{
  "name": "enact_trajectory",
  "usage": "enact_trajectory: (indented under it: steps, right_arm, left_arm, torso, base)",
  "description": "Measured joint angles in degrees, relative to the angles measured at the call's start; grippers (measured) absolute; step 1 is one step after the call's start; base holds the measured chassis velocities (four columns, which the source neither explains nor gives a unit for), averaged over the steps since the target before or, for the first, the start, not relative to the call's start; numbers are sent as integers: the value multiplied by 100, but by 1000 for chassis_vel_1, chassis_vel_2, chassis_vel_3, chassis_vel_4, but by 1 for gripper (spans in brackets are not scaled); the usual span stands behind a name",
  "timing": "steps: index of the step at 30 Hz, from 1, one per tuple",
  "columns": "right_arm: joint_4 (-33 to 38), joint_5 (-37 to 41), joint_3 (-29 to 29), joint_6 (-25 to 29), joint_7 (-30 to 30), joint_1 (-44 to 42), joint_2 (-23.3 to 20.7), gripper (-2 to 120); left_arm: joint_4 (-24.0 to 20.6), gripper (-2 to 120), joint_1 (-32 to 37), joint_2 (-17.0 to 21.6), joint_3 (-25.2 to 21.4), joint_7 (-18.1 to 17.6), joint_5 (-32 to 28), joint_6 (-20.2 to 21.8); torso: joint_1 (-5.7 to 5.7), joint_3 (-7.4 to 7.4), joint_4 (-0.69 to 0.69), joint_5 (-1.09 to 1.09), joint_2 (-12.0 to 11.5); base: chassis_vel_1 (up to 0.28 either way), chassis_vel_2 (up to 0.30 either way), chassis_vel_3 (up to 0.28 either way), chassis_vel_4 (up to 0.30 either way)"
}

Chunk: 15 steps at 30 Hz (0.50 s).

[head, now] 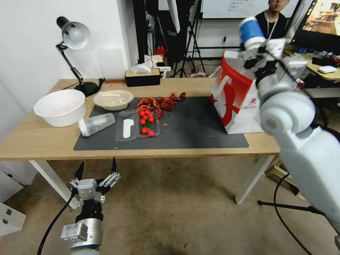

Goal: Pick up the trash from the table and place it into the takeout bag.

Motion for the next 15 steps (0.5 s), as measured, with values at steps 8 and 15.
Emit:
enact_trajectory:
  steps: [8,15]
  right_arm:
    - [-512,55,-5,-3,-44,140,-37,68]
    - [-579,-15,-14,-10,-67,126,-25,91]
  left_arm:
    - [-5,100,19,-1,-7,-12,1,-43]
    - [-26,100,41,-3,-8,2,16,-61]
  torso:
    - [0,0,-1,1,0]
    - [0,0,0,0,0]
  base:
    - [0,0,0,0]
    - [0,0,0,0]
